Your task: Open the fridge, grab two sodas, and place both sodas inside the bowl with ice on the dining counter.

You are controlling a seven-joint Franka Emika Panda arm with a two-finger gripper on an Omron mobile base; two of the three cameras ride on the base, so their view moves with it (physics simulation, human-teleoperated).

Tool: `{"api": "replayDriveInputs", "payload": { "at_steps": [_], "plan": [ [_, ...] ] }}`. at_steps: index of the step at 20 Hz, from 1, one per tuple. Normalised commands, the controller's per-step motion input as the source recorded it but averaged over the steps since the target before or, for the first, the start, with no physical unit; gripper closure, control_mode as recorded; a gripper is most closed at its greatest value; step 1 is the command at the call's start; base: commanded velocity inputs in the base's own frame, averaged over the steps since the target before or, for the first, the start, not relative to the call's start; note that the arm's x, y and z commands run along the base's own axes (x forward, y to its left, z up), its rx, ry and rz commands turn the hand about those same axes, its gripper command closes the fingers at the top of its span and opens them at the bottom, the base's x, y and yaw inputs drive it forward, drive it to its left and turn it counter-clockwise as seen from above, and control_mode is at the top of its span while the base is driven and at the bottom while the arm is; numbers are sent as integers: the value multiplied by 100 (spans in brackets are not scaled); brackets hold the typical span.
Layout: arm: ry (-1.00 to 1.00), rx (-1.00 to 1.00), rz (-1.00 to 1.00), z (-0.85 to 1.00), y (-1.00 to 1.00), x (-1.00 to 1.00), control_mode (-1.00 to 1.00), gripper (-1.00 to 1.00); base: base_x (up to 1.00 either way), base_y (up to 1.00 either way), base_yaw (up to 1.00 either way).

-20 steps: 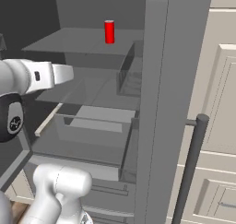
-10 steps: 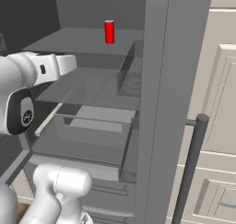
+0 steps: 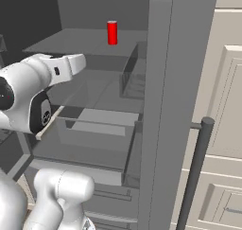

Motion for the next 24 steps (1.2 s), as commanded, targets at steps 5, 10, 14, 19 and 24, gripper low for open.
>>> {"api": "replayDriveInputs", "payload": {
  "at_steps": [5,10,14,19,24],
  "plan": [
    [0,0,2,0,0,48,-100,-100,0,0,0],
    [0,0,0,1,-1,37,-100,-100,0,0,0],
    [0,0,-1,22,0,49,-100,-100,0,0,0],
    [1,4,-2,43,0,66,-100,-100,0,0,0],
    [5,4,-2,35,0,64,-100,-100,0,0,0]
  ]
}}
